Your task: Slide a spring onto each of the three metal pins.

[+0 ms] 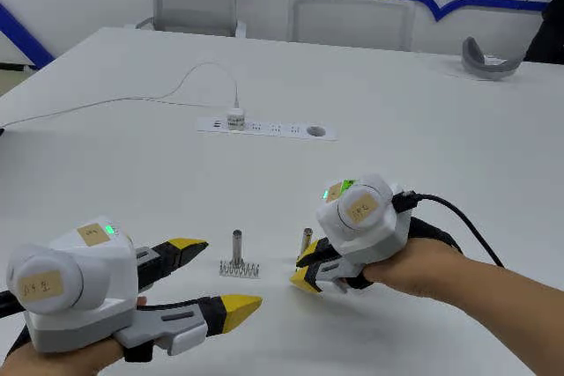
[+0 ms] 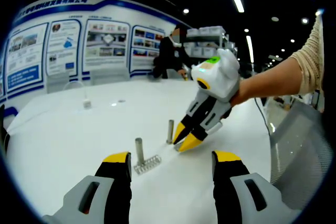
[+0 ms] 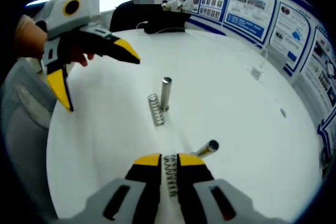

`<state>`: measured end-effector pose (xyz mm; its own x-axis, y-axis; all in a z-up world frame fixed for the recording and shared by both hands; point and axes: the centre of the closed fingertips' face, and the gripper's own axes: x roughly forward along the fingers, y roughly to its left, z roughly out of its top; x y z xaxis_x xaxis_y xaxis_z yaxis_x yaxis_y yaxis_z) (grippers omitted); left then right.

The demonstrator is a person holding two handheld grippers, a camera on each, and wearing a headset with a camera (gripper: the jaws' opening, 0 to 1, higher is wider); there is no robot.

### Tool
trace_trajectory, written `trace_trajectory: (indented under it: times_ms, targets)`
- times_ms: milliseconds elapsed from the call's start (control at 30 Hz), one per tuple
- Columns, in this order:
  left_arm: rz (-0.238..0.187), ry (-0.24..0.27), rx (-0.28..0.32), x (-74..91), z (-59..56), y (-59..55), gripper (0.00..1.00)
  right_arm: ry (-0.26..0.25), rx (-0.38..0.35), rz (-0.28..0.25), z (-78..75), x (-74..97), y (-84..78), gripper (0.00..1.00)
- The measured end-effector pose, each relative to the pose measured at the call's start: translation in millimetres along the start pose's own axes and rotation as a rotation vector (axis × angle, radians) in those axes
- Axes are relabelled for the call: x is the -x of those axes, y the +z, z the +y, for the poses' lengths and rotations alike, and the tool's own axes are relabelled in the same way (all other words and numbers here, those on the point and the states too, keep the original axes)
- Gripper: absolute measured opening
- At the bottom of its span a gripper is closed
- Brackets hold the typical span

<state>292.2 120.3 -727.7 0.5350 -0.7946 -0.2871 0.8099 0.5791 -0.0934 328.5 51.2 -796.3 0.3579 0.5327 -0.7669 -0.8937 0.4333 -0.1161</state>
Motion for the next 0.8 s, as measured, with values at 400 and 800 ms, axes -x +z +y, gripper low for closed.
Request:
trace_trajectory:
  times_ms: [400,800]
  targets:
    - [0.000,0.000,0.004,0.4,1.4,-1.4,0.63,0.025,-0.029,0.046,2.5,-4.7,-7.9,0.12]
    - [-0.002,-0.006,0.002,-0.4,-0.9,-0.4,0.62,0.007,-0.070,-0.027,8.8,9.3,4.0,0.12]
